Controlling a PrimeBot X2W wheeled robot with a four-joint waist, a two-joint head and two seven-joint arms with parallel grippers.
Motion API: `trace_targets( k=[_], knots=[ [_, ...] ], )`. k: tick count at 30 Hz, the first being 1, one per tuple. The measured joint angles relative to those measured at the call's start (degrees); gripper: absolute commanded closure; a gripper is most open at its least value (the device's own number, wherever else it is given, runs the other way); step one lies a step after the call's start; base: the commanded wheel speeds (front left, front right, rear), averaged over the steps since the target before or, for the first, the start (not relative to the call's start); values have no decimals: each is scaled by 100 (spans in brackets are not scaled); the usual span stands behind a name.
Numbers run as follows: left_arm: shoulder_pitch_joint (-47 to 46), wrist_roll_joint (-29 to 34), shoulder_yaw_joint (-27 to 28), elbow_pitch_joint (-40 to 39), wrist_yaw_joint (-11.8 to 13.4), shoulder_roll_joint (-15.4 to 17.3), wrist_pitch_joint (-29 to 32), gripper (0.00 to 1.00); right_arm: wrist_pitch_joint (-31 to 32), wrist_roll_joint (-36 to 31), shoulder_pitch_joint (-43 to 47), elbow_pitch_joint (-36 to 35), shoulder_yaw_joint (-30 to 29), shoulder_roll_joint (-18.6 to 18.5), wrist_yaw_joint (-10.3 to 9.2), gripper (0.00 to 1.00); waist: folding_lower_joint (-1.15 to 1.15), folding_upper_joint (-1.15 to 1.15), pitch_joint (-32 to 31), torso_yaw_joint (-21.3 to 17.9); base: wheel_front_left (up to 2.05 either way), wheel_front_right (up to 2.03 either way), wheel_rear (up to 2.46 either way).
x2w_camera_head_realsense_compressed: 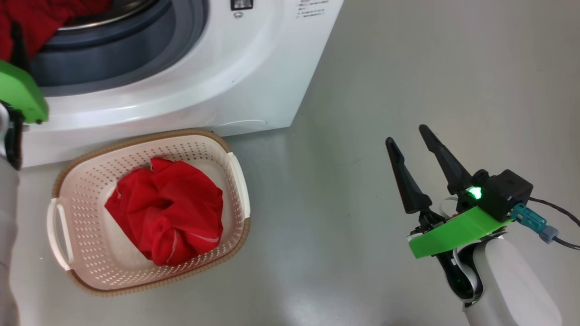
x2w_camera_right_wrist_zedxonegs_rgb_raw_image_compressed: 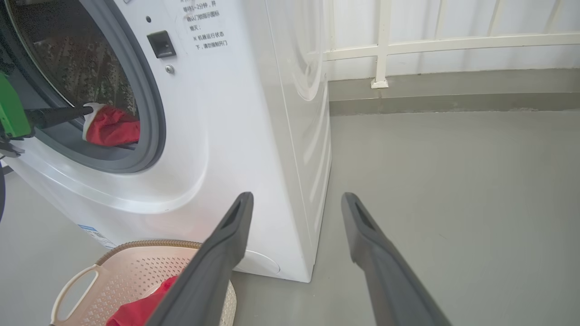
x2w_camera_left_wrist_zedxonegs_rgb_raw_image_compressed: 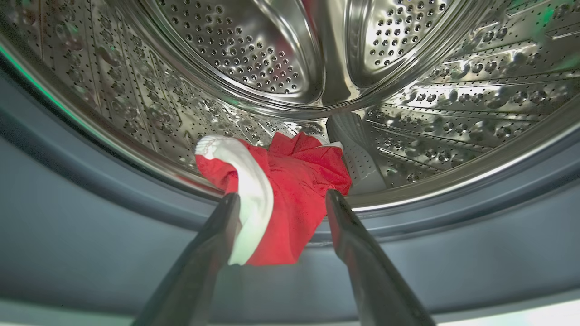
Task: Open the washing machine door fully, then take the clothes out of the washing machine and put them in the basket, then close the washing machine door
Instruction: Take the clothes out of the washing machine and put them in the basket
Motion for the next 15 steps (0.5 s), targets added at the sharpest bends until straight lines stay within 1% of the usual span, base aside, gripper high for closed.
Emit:
trace_targets(
  k=[8, 9, 15],
  knots=[
    [-223, 0, -24, 248, 91, 215, 10, 0, 0, 0, -71, 20, 132, 16, 0, 0, 0, 0, 119, -150, 0, 0, 0],
    [-255, 0, -30, 270, 98, 281, 15, 0, 0, 0, -95, 22, 191, 23, 0, 0, 0, 0, 151, -191, 0, 0, 0],
    [-335, -10, -41, 346, 127, 463, 165, 0, 0, 0, -210, 13, 254, 62, 0, 0, 0, 0, 245, -321, 0, 0, 0]
  ],
)
